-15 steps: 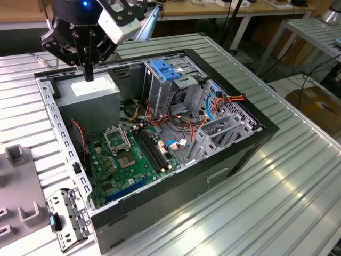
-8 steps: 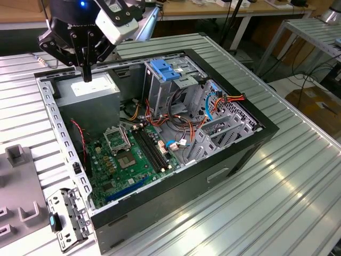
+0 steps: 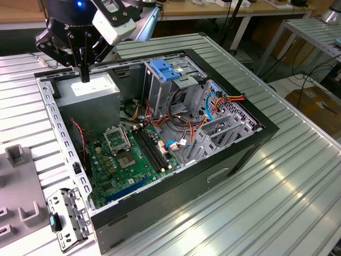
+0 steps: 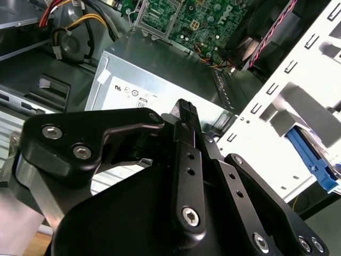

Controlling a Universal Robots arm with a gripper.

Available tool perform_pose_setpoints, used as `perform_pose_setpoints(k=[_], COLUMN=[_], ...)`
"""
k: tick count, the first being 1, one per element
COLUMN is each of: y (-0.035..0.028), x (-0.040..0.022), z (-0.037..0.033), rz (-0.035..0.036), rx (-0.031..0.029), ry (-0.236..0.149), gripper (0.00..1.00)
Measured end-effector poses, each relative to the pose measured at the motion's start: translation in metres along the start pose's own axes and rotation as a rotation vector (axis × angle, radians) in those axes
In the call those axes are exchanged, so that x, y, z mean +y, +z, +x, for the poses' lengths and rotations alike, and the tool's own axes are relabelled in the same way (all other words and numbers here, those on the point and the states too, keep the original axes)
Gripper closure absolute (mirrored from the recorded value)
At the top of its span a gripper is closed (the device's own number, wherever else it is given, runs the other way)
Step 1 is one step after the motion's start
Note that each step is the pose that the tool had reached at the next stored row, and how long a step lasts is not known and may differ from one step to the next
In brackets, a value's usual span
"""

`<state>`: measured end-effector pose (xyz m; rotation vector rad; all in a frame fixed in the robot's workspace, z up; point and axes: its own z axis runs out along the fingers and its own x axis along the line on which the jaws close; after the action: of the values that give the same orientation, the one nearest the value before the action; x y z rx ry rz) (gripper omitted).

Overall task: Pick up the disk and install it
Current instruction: 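Reach for the disk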

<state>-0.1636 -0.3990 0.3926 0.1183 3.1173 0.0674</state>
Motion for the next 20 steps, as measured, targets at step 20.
perform_pose_setpoints(k=[20], y=[0.0000], x=[-0.0010], z=[0.0131], rz=[0.0001], rx=[0.0022], ry=[0.000], gripper=[0.89])
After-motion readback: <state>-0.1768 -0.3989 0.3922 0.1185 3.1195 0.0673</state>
